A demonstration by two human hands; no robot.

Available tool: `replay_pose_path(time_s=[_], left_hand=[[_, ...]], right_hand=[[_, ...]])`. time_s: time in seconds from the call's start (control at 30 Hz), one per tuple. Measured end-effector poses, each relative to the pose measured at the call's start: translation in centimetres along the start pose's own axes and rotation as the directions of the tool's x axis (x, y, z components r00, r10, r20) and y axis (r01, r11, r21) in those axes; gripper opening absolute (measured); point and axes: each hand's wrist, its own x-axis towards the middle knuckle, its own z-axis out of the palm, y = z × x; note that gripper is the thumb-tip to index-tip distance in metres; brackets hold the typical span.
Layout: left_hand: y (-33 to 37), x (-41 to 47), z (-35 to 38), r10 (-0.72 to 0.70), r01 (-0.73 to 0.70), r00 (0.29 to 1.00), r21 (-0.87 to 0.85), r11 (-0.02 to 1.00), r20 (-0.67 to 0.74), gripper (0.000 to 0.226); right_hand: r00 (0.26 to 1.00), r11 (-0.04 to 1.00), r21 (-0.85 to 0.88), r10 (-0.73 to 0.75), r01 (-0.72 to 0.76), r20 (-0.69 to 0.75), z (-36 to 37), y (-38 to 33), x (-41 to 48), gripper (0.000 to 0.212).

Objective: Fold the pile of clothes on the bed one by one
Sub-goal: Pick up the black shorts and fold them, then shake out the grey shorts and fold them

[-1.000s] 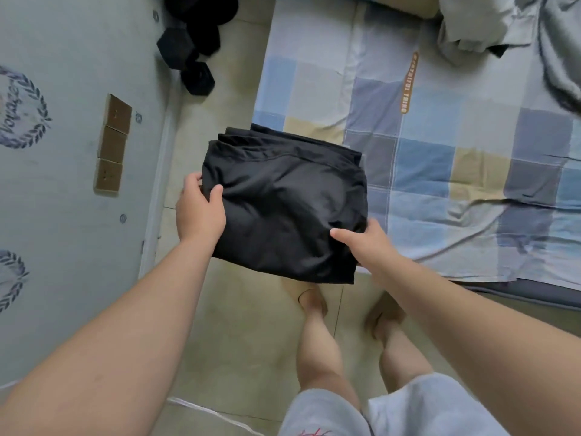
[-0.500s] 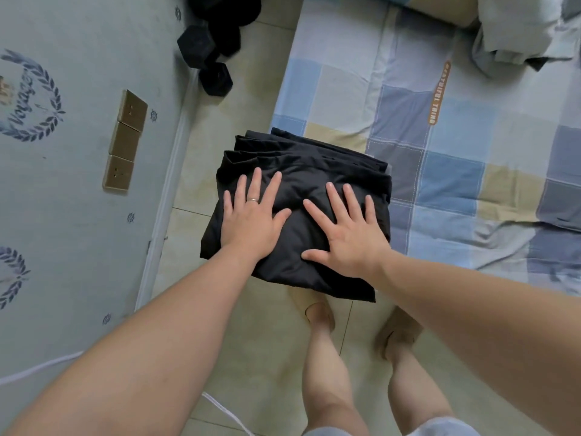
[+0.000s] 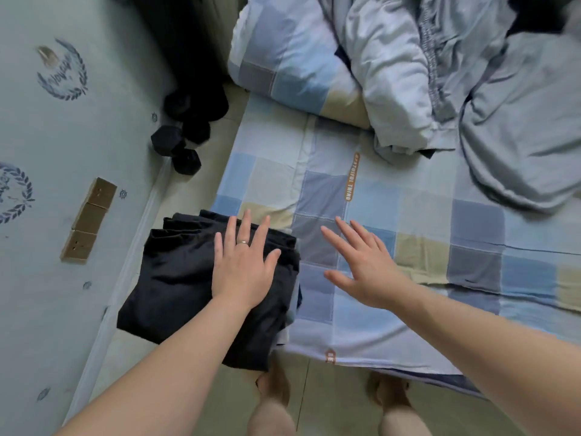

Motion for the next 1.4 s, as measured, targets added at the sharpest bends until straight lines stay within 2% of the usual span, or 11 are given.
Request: replay_pose_path(time_s=[0.13, 0.27, 0.43, 0.6, 0.67, 0.9, 1.07, 1.13, 1.2, 1.27, 1.4], left_hand=[[10.6, 3.2, 0.2, 0.012, -0.013, 1.000, -0.049, 0.999, -0.024, 0.066], [20.8, 6.5, 2.0, 0.037, -0.039, 0.999, -0.102, 0.994, -0.019, 0.068], [28.4, 10.3, 4.2, 0.077, -0.076, 0.997, -0.086, 0.993, 0.015, 0.069], [31.9, 16.3, 6.4, 0.174, -0.174, 0.984, -0.010, 0.985, 0.034, 0.068], [33.1, 20.1, 7.9, 0.240, -0.242, 0.970, 0.051, 0.969, 0.041, 0.068], [38.5, 35.8, 13.9, 0.487, -0.461, 0.868, 0.203, 0.864, -0.100, 0.069], [41.9, 46.4, 15.2, 0.473, -0.380, 0.804, 0.302, 0.874, -0.359, 0.069], [42.7, 48.8, 16.0, 0.457, -0.349, 0.802, 0.318, 0.881, -0.385, 0.073], [43.6, 51.2, 16.1, 0.432, -0.354, 0.826, 0.263, 0.898, -0.363, 0.078], [44.5, 53.8, 15.5, 0.383, -0.368, 0.869, 0.109, 0.924, -0.313, 0.080], [46.0, 56.9, 16.1, 0.402, -0.408, 0.870, 0.040, 0.912, -0.285, 0.050]], right_hand=[[0.992, 0.994, 0.035, 0.104, -0.101, -0.070, -4.3, 10.6, -2.5, 0.077], [0.982, 0.984, -0.009, 0.178, -0.179, -0.065, -7.4, 20.7, -4.9, 0.079], [0.967, 0.969, -0.009, 0.248, -0.248, -0.056, -9.6, 30.0, -5.2, 0.081], [0.945, 0.953, 0.020, 0.303, -0.303, -0.121, -10.6, 35.9, -0.9, 0.094], [0.934, 0.949, 0.058, 0.315, -0.310, -0.168, -10.5, 38.5, 2.3, 0.090], [0.871, 0.924, 0.150, 0.381, -0.351, -0.310, -8.1, 48.3, 15.2, 0.083], [0.836, 0.947, 0.129, 0.322, -0.296, -0.445, -8.2, 52.4, 24.3, 0.080], [0.830, 0.960, 0.109, 0.278, -0.258, -0.484, -8.5, 52.9, 27.5, 0.080], [0.825, 0.967, 0.153, 0.255, -0.206, -0.505, -8.7, 53.4, 30.4, 0.080], [0.811, 0.959, 0.224, 0.269, -0.174, -0.519, -8.6, 53.8, 32.6, 0.077], [0.713, 0.951, 0.239, 0.307, -0.198, -0.630, -7.5, 54.6, 34.9, 0.044]])
